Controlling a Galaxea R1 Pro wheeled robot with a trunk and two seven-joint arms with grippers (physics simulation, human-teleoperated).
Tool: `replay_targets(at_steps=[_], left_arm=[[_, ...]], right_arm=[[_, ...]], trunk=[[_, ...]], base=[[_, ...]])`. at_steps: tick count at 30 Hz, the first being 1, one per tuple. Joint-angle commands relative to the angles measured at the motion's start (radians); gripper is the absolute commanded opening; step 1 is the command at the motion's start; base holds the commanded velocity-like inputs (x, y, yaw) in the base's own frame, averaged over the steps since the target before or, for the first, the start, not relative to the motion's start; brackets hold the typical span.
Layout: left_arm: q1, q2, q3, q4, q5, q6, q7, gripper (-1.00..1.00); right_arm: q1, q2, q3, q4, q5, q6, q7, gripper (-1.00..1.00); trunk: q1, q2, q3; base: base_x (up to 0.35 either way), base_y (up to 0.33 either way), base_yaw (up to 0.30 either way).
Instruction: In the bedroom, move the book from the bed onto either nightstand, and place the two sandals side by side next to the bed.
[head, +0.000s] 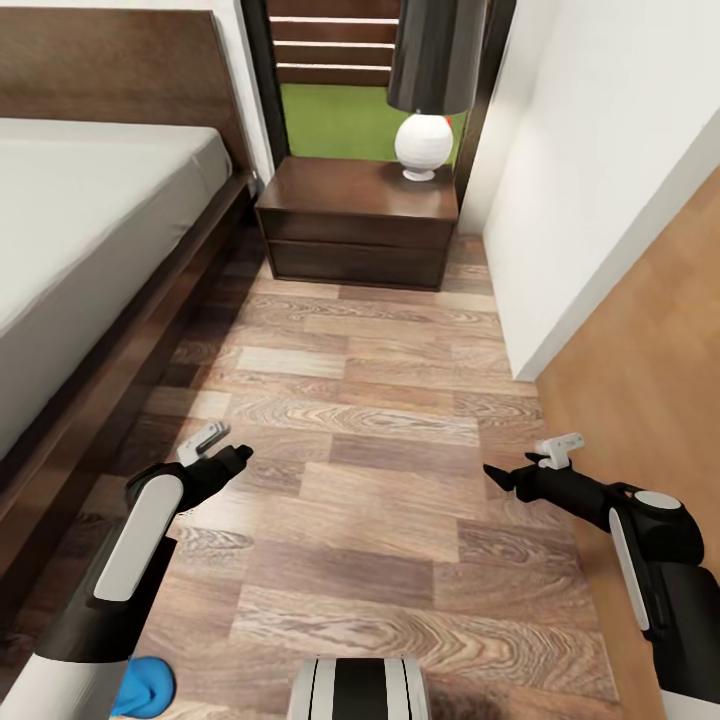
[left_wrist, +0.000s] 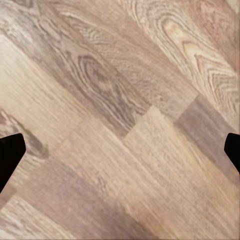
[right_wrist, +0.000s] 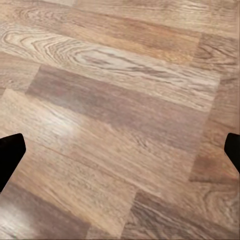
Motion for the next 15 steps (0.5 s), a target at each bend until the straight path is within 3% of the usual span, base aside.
replay_targets(at_steps=[1,15], left_arm=[[0.000,0.001,-0.001,-0.001,0.007,0.002,0.009,1.00],[0.001,0.001,-0.001,-0.001,0.007,0.002,0.010,1.00]], right_arm=[[-0.001,0.000,-0.001,-0.001,0.010,0.002,0.010,1.00],[0.000,0.000,0.000,-0.001,0.010,0.002,0.010,1.00]], trunk=[[0.000,0.000,-0.001],[0.000,0.000,-0.001]], base=[[0.323,-0.045,-0.001],[0.325,-0.100,0.000]])
